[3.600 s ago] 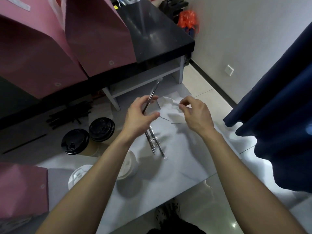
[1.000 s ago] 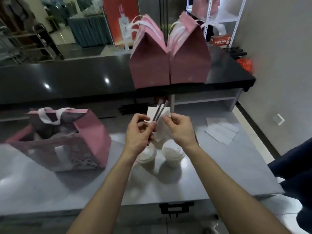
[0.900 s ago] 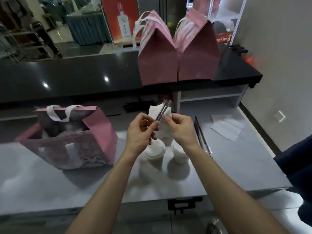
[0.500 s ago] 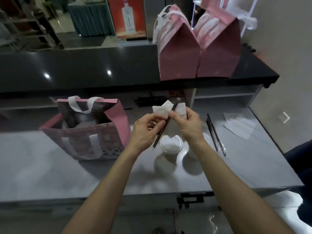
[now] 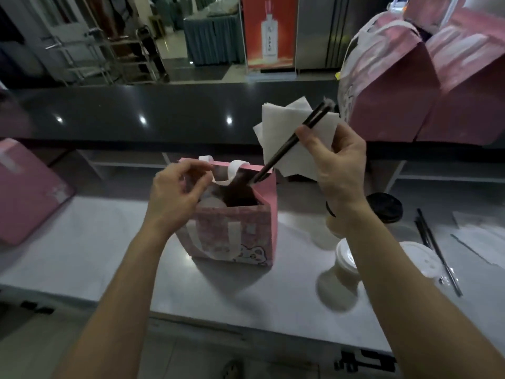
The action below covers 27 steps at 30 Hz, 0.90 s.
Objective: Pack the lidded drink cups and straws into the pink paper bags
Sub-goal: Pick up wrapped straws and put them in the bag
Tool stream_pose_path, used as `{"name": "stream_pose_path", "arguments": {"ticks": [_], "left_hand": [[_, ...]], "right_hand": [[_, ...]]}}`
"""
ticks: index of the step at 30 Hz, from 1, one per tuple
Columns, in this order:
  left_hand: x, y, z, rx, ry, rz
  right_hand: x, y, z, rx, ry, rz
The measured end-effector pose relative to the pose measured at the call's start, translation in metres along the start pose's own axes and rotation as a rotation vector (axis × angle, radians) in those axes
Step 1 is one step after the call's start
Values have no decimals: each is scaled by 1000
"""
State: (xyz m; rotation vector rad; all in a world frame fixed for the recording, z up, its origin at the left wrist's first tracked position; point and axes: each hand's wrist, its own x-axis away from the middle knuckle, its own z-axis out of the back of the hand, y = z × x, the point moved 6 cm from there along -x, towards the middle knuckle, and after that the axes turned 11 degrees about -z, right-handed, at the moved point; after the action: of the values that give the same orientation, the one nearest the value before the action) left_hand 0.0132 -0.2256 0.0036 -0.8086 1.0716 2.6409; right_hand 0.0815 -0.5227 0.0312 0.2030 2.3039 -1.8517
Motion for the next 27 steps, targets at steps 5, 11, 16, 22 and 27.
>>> {"name": "stream_pose_path", "arguments": {"ticks": [5,11,16,22,27], "left_hand": [[-32,-66,18,-289,-226,-40],[-32,-115,2,-216,-685,-43],[-27,-116,0,-117,-684,-75],[-30,-120,18,146,-423,-80],[-18,-155,24,392,-426,79]], "right_hand": [[-12,22,-81,201,-95,0],[0,86,-130,737,-380,-201],[9,119,-153,1239,-594,-384],[-1,109,-152,1280,-429,-316],[11,79,-108,717,-171,-176]]}}
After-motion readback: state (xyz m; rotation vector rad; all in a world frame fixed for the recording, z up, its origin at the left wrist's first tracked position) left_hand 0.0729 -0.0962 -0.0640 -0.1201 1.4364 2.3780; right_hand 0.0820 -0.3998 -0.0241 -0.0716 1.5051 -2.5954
